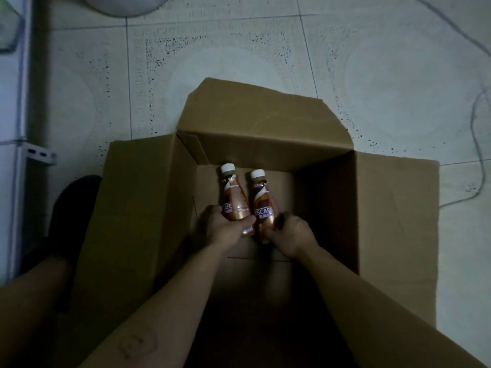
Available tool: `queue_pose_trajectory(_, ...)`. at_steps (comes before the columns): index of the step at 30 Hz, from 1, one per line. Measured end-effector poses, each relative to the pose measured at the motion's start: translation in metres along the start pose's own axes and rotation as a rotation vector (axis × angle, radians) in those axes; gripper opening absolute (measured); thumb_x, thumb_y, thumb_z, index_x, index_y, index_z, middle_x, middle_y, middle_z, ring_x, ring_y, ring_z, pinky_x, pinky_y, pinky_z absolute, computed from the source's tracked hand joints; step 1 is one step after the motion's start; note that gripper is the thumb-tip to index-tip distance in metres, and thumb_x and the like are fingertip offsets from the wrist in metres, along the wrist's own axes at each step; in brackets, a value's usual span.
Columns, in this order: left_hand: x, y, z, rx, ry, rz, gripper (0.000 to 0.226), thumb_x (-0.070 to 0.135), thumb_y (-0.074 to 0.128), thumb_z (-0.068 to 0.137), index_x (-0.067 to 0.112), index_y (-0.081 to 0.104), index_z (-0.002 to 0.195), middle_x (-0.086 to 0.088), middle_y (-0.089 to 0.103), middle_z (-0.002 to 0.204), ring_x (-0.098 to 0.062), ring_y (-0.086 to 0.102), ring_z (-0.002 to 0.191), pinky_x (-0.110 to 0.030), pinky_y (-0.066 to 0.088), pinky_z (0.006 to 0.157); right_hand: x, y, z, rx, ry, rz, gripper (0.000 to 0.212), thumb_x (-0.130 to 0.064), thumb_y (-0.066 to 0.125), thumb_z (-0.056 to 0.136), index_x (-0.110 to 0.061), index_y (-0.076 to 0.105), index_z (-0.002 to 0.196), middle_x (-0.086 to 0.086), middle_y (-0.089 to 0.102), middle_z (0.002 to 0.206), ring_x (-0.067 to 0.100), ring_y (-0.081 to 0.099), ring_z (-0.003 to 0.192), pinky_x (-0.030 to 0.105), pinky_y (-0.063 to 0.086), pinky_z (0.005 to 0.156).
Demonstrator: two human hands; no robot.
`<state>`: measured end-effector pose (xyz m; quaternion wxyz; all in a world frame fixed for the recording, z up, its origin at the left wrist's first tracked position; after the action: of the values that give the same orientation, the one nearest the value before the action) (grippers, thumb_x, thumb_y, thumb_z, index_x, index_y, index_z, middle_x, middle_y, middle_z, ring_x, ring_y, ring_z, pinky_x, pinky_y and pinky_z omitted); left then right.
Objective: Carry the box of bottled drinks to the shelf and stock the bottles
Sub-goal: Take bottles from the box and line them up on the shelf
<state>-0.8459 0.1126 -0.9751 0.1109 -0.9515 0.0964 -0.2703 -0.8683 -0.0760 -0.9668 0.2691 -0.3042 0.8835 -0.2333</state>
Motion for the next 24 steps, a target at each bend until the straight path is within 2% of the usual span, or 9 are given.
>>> queue_pose_trajectory(3, -0.004, -0.005, 0.001, -0.055, 0.032, 0.101, 0.079, 0.022, 0.085, 0.066, 0.016, 0.047, 0.134, -0.008, 0.059, 0.128, -0.027, 0.058, 0.112, -0.046, 0.048, 0.095, 0.000, 0.008, 0.000, 0.010, -0.013, -0.029, 0.067, -0.050, 0.079, 0.066, -0.020, 0.056, 0.121, 0.002, 0.059, 0.115, 0.017, 0.058, 0.099, 0.026, 0.043, 0.073)
queue_pose_trajectory(6, -0.016, -0.009, -0.003, -0.084, 0.010, 0.100, 0.080, 0.017, 0.084, 0.066, 0.016, 0.045, 0.135, -0.008, 0.058, 0.128, -0.026, 0.058, 0.110, -0.046, 0.048, 0.094, 0.002, 0.014, -0.003, -0.003, 0.011, -0.039, 0.073, -0.052, 0.083, 0.060, -0.021, 0.056, 0.121, 0.001, 0.055, 0.115, 0.012, 0.049, 0.094, 0.026, 0.040, 0.073)
queue_pose_trajectory(8, -0.025, -0.011, -0.009, -0.115, -0.030, 0.069, 0.076, 0.012, 0.084, 0.066, 0.015, 0.046, 0.131, -0.009, 0.059, 0.126, -0.024, 0.060, 0.102, -0.040, 0.051, 0.087, 0.004, 0.019, -0.006, -0.075, 0.059, 0.062, 0.067, -0.041, 0.084, 0.063, -0.020, 0.057, 0.121, -0.001, 0.058, 0.108, 0.012, 0.052, 0.091, 0.026, 0.043, 0.074)
queue_pose_trajectory(10, -0.031, -0.013, -0.020, -0.168, -0.074, 0.034, 0.075, 0.009, 0.082, 0.067, 0.015, 0.045, 0.132, -0.009, 0.058, 0.125, -0.020, 0.059, 0.091, -0.033, 0.050, 0.073, 0.004, 0.029, -0.016, -0.240, 0.124, 0.304, 0.062, -0.023, 0.084, 0.064, -0.016, 0.058, 0.120, -0.004, 0.062, 0.105, 0.013, 0.060, 0.092, 0.026, 0.049, 0.079)
queue_pose_trajectory(12, -0.029, -0.018, -0.033, -0.216, -0.088, 0.003, 0.075, 0.009, 0.081, 0.068, 0.016, 0.044, 0.132, -0.006, 0.058, 0.122, -0.012, 0.057, 0.083, -0.028, 0.046, 0.063, -0.005, 0.033, -0.035, -0.384, 0.142, 0.499, 0.049, -0.008, 0.082, 0.067, -0.013, 0.062, 0.111, -0.003, 0.068, 0.097, 0.010, 0.069, 0.081, 0.021, 0.055, 0.066)
queue_pose_trajectory(14, -0.018, -0.027, -0.048, -0.248, -0.054, -0.006, 0.071, 0.008, 0.081, 0.068, 0.016, 0.046, 0.129, -0.001, 0.060, 0.112, -0.009, 0.057, 0.081, -0.025, 0.045, 0.060, -0.017, 0.027, -0.055, -0.446, 0.106, 0.573, 0.039, -0.003, 0.081, 0.068, -0.019, 0.062, 0.098, -0.005, 0.072, 0.086, 0.004, 0.071, 0.067, 0.014, 0.052, 0.052)
queue_pose_trajectory(17, 0.017, -0.048, -0.077, -0.286, 0.057, 0.003, 0.066, 0.005, 0.082, 0.067, 0.014, 0.050, 0.124, -0.002, 0.063, 0.110, -0.011, 0.061, 0.085, -0.028, 0.050, 0.067, -0.049, 0.004, -0.082, -0.427, 0.006, 0.593, 0.050, -0.004, 0.082, 0.066, -0.019, 0.059, 0.107, -0.003, 0.072, 0.094, 0.008, 0.070, 0.077, 0.013, 0.051, 0.051)
queue_pose_trajectory(21, 0.074, -0.090, -0.136, -0.281, 0.230, -0.033, 0.068, 0.002, 0.082, 0.067, 0.011, 0.051, 0.127, -0.008, 0.064, 0.118, -0.020, 0.064, 0.100, -0.038, 0.054, 0.085, -0.106, -0.052, -0.133, -0.228, -0.187, 0.594, 0.062, 0.000, 0.083, 0.063, -0.020, 0.043, 0.105, -0.003, 0.058, 0.100, 0.009, 0.064, 0.080, 0.012, 0.049, 0.047)
queue_pose_trajectory(24, 0.113, -0.131, -0.192, -0.259, 0.391, -0.090, 0.063, 0.006, 0.083, 0.066, 0.018, 0.054, 0.121, 0.001, 0.067, 0.109, -0.010, 0.066, 0.092, -0.022, 0.054, 0.068, -0.153, -0.084, -0.188, -0.166, -0.356, 0.590, 0.078, -0.001, 0.081, 0.065, -0.016, 0.030, 0.122, -0.001, 0.054, 0.110, 0.014, 0.061, 0.091, 0.018, 0.052, 0.059)
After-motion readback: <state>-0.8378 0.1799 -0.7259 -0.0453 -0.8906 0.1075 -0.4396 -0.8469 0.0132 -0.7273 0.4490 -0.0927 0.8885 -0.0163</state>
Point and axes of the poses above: each hand's wrist, its own z-axis towards the middle knuckle, its own y-axis out of the palm, x = y × z, the point moved 10 cm from there along z, towards the middle knuckle
